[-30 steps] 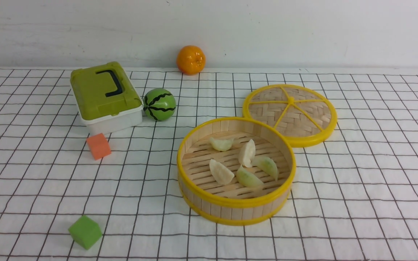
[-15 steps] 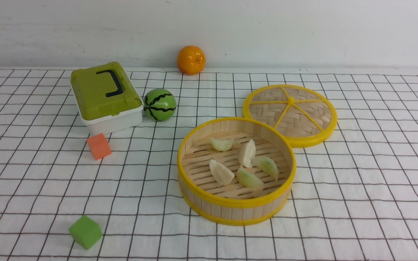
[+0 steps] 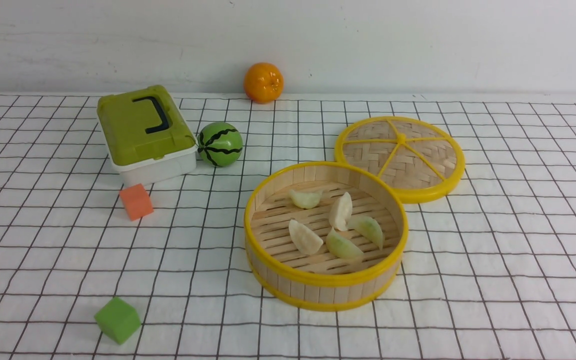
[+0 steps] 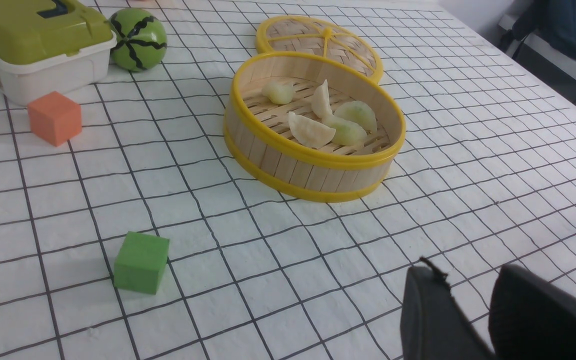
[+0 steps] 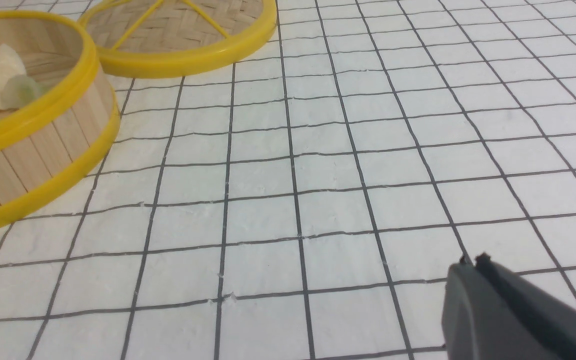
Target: Put the dumplings into the steamer on the table with the white tablecloth.
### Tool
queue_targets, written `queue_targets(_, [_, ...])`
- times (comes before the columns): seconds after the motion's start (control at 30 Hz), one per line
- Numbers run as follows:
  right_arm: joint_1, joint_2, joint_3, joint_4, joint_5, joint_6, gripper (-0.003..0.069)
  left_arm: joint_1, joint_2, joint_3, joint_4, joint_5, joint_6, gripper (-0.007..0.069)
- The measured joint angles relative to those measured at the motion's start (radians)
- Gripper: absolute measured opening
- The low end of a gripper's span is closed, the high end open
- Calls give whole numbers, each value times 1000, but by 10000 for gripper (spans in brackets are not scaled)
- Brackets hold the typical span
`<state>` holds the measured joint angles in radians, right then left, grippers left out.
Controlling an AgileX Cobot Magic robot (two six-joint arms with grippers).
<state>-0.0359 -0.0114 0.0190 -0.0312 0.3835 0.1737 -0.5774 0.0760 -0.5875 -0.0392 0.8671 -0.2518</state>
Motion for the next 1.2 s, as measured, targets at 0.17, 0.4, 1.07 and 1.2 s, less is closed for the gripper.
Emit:
queue_targets(0.17, [0,0,0,6,0,0,-24,0,0,0,1,0,0,190])
queue_targets(0.4, [-1,0,0,6,0,0,-24,0,0,0,1,0,0,198])
queue_targets(1.07, [-2,0,0,6,1,0,-12,0,0,15,0,-50,0,199])
queue_targets(1.2, [-2,0,0,6,1,0,-12,36,0,98,-2,-292,0,134])
